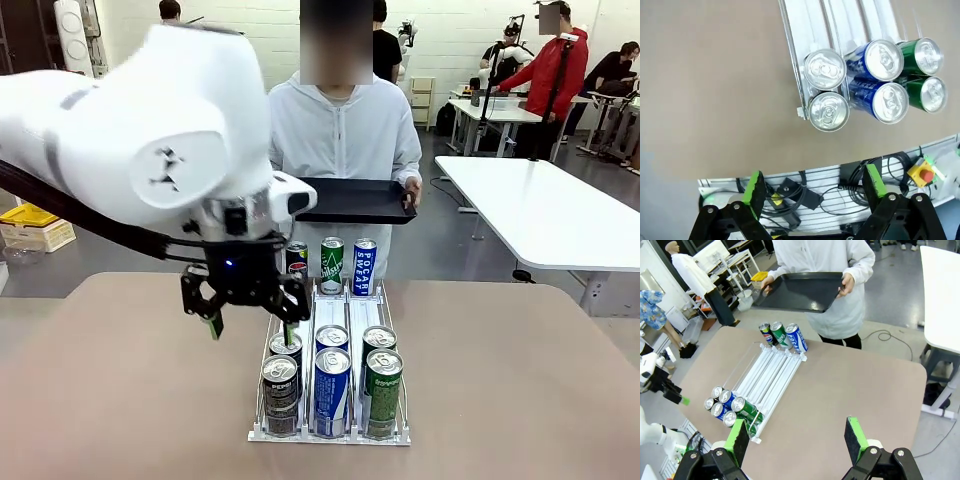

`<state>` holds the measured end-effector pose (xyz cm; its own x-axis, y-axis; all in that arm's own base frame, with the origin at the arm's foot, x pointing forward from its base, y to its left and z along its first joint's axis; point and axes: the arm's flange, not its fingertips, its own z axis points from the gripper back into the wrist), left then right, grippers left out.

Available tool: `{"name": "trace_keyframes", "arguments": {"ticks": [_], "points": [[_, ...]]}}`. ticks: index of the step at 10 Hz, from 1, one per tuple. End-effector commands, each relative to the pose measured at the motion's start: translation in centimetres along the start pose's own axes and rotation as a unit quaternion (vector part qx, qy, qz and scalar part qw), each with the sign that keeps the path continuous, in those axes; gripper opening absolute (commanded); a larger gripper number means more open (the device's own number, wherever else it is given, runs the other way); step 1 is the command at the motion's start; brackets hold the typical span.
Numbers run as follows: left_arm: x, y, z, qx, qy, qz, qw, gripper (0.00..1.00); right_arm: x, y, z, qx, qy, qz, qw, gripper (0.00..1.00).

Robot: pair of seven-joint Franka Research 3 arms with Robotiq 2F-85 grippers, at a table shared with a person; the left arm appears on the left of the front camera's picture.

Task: Retrieve and hand over the desired beverage to the person.
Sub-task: Pick up a can of the same type that the person held from the Automatic Can Dispenser.

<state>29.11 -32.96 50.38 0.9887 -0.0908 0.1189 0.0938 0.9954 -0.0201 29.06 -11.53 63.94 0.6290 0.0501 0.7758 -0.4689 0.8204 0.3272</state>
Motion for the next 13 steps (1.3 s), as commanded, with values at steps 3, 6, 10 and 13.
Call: {"name": "trace_keyframes", "arguments": {"ticks": [3, 6, 10, 13], "points": [[1.6, -0.9, -3.7, 0.012, 0.007, 0.070, 0.997, 1.00, 0.1, -0.1, -0.2, 0.013, -0.004, -0.002, 1.000, 1.00], [2.2, -2.1, -5.6, -0.004, 0.015, 0.042, 0.999, 1.00, 0.1, -0.1, -0.2, 0.013, -0.004, -0.002, 1.000, 1.00], [2.7, -2.5, -7.1, -0.001, 0.016, 0.031, 0.999, 1.00, 0.1, -0.1, -0.2, 0.013, -0.004, -0.002, 1.000, 1.00], [3.0, -2.3, -7.4, -0.002, 0.009, 0.025, 1.000, 1.00, 0.1, -0.1, -0.2, 0.013, -0.004, -0.002, 1.000, 1.00]]}}
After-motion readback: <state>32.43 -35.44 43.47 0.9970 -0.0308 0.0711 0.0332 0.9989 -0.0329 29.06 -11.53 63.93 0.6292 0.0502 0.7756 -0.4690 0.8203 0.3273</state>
